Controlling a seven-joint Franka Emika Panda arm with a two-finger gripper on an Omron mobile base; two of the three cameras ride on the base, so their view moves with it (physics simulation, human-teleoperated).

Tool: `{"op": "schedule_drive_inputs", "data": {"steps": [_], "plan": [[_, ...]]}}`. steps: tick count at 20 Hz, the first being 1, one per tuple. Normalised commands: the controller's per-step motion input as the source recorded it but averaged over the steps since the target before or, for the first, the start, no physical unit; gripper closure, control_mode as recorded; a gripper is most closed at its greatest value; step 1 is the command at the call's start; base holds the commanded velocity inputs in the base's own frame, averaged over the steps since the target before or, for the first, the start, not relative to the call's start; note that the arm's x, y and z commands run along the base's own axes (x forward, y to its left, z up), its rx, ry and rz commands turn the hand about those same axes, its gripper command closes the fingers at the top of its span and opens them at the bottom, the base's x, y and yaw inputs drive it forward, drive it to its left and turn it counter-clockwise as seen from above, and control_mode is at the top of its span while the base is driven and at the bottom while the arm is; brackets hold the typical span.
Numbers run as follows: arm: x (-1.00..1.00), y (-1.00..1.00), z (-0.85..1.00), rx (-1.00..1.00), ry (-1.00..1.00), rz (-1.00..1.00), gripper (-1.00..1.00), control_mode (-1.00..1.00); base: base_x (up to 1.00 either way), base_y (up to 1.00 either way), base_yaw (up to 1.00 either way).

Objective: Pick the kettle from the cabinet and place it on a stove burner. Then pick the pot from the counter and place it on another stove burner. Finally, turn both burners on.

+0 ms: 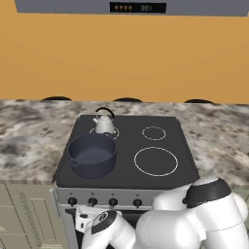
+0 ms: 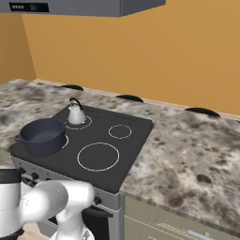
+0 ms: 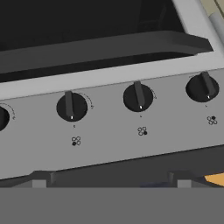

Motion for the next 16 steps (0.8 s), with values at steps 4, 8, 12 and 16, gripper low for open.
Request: {"op": "schedule_drive_inputs", "data": {"steps": [4,8,12,16], "plan": [[0.20,0.04,-0.11,-0.01,-0.02,-0.05,-1.00,-1.00,0.00,0.00,0.00],[0.18,0.09,-0.11,-0.01,-0.03,-0.04,-1.00,-1.00,0.00,0.00,0.00],[0.14,0.11,-0.15,-0.01,-0.04,-0.03,-1.00,-1.00,0.00,0.00,0.00],[0.12,0.08,-0.24,-0.02,-0.04,-0.02,-1.00,-1.00,0.00,0.00,0.00]]}}
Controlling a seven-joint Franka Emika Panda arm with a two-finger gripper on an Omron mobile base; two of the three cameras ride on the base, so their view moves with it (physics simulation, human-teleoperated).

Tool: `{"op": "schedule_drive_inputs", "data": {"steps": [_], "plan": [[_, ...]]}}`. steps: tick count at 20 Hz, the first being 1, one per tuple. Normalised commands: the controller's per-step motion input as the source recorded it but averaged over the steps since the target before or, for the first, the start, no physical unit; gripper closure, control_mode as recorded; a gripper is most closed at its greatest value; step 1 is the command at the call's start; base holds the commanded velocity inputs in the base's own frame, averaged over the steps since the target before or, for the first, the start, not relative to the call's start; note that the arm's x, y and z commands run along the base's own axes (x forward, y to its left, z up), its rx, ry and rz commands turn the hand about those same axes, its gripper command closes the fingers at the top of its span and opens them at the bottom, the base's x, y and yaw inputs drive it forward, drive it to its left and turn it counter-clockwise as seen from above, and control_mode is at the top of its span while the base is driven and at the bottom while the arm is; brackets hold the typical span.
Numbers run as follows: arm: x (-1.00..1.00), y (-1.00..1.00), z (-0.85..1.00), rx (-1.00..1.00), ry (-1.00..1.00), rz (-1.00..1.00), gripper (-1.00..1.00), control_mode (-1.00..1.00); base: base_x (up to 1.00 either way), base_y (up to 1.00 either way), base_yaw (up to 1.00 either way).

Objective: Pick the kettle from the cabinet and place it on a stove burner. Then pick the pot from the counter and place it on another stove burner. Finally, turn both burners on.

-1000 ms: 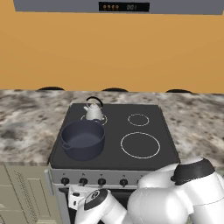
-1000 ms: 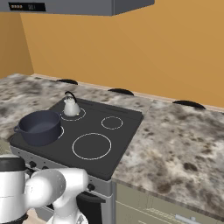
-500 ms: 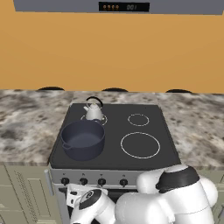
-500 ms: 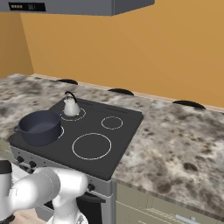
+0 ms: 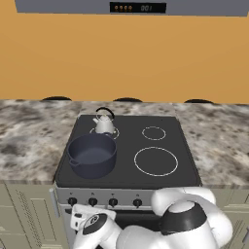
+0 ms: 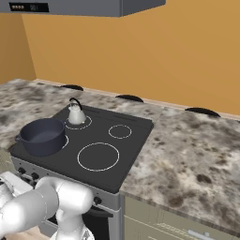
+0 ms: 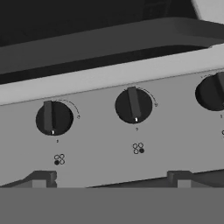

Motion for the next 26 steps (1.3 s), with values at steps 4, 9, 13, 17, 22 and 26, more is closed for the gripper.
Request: {"op": "schedule_drive_inputs", "data": {"steps": [4,9,13,17,22,26], "plan": [[0.16,0.01,-0.26,-0.02,-0.07,0.00,-1.00,-1.00,0.00,0.00,0.00],[0.19,0.00,-0.21,-0.01,-0.07,0.00,-1.00,-1.00,0.00,0.00,0.00],[0.20,0.01,-0.13,0.00,-0.06,0.00,-1.00,-1.00,0.00,0.00,0.00],[0.16,0.04,-0.14,0.00,-0.06,0.00,-1.00,-1.00,0.00,0.00,0.00],[0.16,0.04,-0.17,0.00,-0.05,0.00,-1.00,-1.00,0.00,0.00,0.00],[0.17,0.03,-0.15,0.00,-0.05,0.00,-1.00,-1.00,0.00,0.00,0.00]]}}
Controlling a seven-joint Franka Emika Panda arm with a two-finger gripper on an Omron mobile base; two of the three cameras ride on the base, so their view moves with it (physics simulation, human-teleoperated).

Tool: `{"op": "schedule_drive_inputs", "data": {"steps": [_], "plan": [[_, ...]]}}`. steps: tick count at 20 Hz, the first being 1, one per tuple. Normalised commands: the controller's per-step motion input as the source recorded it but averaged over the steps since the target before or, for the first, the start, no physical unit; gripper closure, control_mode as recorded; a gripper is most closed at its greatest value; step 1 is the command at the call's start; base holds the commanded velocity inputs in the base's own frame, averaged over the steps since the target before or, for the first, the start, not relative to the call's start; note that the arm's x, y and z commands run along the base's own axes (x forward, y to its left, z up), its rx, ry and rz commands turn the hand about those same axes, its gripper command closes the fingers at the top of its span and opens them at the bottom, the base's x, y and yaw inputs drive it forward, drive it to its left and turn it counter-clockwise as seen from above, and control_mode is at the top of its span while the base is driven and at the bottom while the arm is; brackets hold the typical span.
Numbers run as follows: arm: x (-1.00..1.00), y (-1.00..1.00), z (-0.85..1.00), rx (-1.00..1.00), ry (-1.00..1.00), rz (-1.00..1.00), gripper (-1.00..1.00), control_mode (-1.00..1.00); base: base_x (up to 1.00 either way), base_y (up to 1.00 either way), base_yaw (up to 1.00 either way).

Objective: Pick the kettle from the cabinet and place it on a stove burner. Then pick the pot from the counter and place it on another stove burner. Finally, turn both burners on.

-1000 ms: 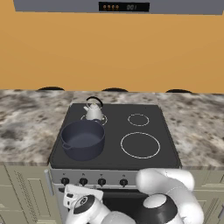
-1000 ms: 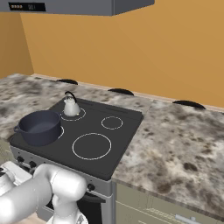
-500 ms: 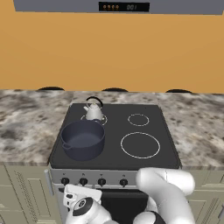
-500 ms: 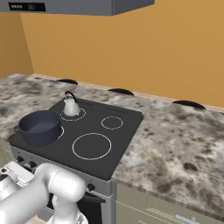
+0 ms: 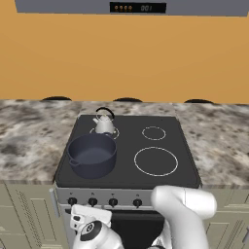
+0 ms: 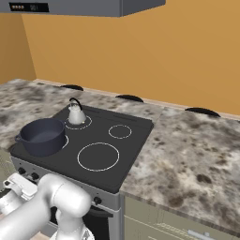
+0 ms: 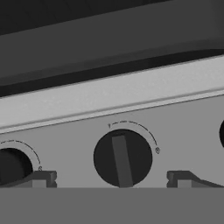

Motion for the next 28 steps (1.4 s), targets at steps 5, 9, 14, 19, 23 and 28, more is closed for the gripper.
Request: {"op": "schedule_drive_inputs", "data": {"steps": [5,9,14,19,23,28], "plan": [[0.18,0.10,-0.12,0.00,-0.04,0.00,-1.00,-1.00,0.00,0.00,0.00],[0.13,0.11,-0.09,0.00,-0.02,0.00,-1.00,-1.00,0.00,0.00,0.00],[0.05,0.03,-0.05,0.00,-0.03,0.00,-1.00,-1.00,0.00,0.00,0.00],[0.09,0.00,-0.03,0.00,-0.04,0.00,1.00,-1.00,0.00,0.00,0.00],[0.14,0.00,0.00,0.00,-0.05,0.00,1.00,-1.00,0.00,0.00,0.00],[0.01,0.00,0.00,0.00,-0.05,0.00,1.00,-1.00,0.00,0.00,0.00]]}}
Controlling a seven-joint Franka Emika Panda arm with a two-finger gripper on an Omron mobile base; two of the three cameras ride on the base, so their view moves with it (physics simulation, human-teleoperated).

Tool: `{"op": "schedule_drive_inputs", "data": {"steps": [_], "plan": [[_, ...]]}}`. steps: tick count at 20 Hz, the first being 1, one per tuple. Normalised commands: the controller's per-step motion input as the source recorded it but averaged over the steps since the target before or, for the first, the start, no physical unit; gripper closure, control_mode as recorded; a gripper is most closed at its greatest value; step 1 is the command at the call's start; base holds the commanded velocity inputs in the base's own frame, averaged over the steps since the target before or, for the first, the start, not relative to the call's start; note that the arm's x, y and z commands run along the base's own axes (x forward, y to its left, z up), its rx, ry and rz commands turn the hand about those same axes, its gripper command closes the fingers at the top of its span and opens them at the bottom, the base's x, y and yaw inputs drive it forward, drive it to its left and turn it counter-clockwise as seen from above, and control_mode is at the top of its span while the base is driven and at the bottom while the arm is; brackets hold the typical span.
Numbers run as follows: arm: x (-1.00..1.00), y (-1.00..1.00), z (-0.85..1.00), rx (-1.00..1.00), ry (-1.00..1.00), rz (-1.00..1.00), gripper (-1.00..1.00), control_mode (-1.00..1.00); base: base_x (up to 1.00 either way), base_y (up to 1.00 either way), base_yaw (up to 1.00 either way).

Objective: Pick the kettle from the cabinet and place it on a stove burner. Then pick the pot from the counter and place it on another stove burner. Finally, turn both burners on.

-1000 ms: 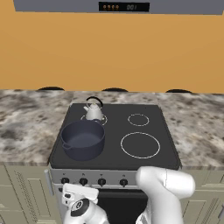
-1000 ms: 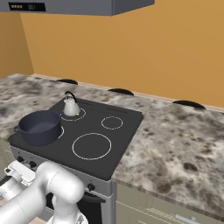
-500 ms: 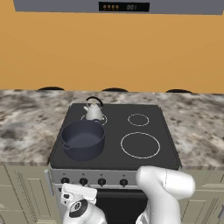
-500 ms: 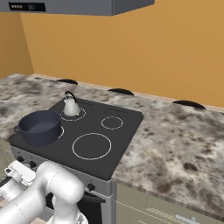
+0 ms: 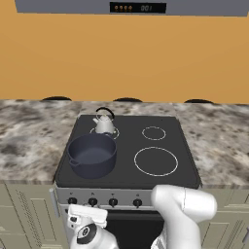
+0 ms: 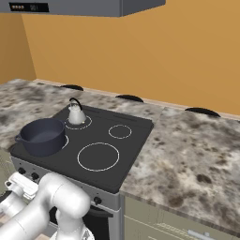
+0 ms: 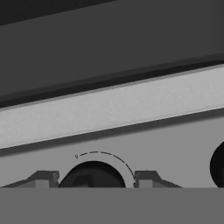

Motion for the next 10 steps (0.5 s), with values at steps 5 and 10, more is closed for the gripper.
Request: {"op": "schedule_drive_inputs", "data": {"steps": [5,10], "plan": [[0.00,-0.04,0.03,0.00,-0.04,0.00,1.00,-1.00,0.00,0.00,0.00],[0.00,-0.05,0.03,-0.02,-0.01,0.00,1.00,-1.00,0.00,0.00,0.00]]}}
